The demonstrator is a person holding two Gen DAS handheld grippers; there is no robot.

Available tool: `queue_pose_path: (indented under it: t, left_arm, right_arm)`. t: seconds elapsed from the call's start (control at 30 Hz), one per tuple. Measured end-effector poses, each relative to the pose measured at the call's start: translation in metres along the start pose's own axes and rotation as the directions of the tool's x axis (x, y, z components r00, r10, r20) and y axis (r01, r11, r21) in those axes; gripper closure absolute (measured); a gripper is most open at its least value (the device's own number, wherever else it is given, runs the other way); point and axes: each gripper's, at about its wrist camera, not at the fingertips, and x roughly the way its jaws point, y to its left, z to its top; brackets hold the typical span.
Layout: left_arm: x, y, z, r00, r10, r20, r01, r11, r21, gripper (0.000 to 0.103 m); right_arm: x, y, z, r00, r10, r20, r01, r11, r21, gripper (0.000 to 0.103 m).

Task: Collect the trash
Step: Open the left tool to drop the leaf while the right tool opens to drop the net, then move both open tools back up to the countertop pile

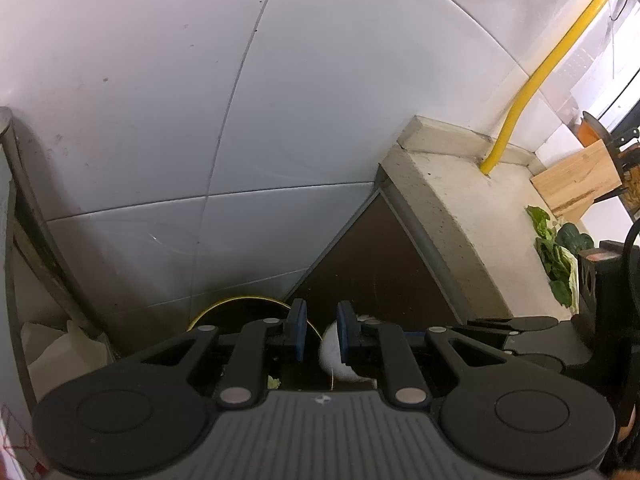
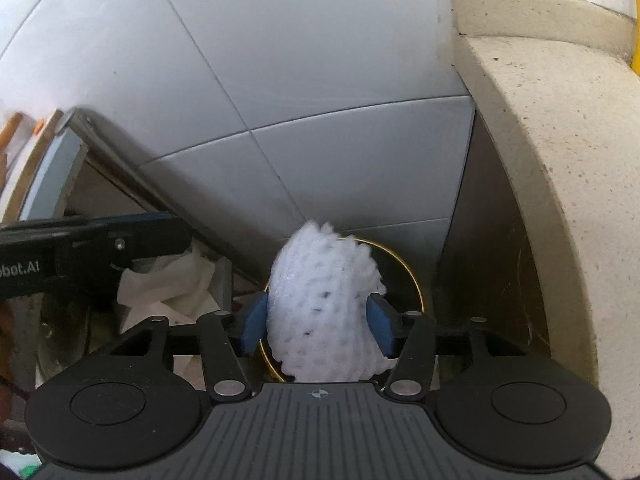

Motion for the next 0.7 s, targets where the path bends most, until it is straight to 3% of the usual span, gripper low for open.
queue_pose_path:
  t: [0.7]
  left_arm:
    - [0.005, -0.007, 0.0, 1.0, -0.008, -0.012, 0.009, 0.997, 0.072, 0.091]
  right_arm:
    - [-0.011, 0.002, -0.008, 0.998, -0.052, 0.017, 0.052, 0.998, 0.019, 0.039]
